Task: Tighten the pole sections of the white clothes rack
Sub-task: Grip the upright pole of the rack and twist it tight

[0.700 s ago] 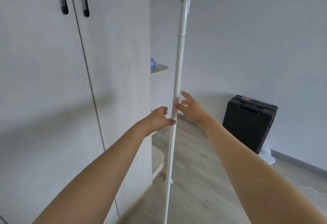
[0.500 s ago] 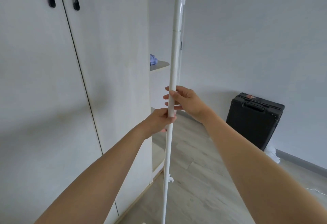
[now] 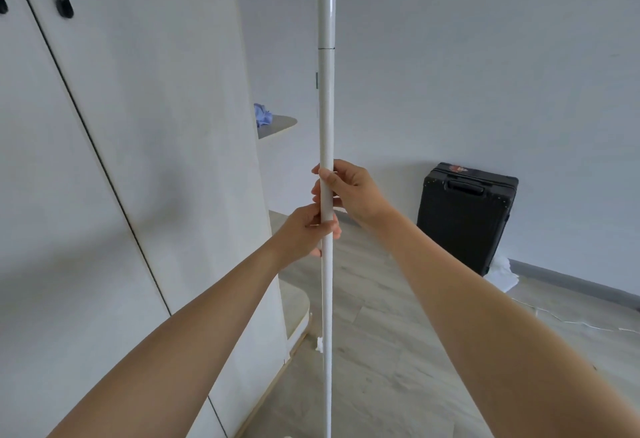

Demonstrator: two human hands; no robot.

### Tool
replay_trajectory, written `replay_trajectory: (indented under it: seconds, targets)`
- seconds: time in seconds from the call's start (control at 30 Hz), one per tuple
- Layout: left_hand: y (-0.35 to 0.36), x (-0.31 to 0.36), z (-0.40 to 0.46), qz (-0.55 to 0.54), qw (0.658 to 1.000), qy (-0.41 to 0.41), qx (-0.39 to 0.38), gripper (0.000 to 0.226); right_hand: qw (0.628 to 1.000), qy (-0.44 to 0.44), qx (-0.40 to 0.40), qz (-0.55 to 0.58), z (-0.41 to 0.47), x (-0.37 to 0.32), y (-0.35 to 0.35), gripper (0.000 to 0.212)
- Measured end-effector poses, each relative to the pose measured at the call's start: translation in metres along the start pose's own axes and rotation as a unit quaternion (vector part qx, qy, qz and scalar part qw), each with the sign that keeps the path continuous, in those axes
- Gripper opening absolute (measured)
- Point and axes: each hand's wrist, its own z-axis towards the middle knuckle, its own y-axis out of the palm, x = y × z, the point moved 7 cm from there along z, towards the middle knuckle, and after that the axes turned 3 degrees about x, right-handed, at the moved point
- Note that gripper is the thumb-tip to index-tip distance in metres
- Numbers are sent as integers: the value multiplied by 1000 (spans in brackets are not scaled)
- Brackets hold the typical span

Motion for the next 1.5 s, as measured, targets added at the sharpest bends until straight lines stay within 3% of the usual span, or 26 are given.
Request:
replay_trajectory:
  seconds: [0.3, 1.0, 1.37, 1.5]
  targets:
    - [43, 21, 62, 14, 998, 36, -50, 10, 998, -1, 47, -30, 24, -1, -67, 33]
    - [203, 55, 267, 21, 997, 32, -65, 11, 991, 42, 111, -54, 127, 64, -294, 27]
    - [209, 36, 277, -33, 992, 16, -117, 9, 997, 42, 68, -10, 128, 82, -296, 30]
    - [214, 22, 272, 8, 986, -16, -165, 9, 997, 75, 24, 3, 124, 90, -291, 26]
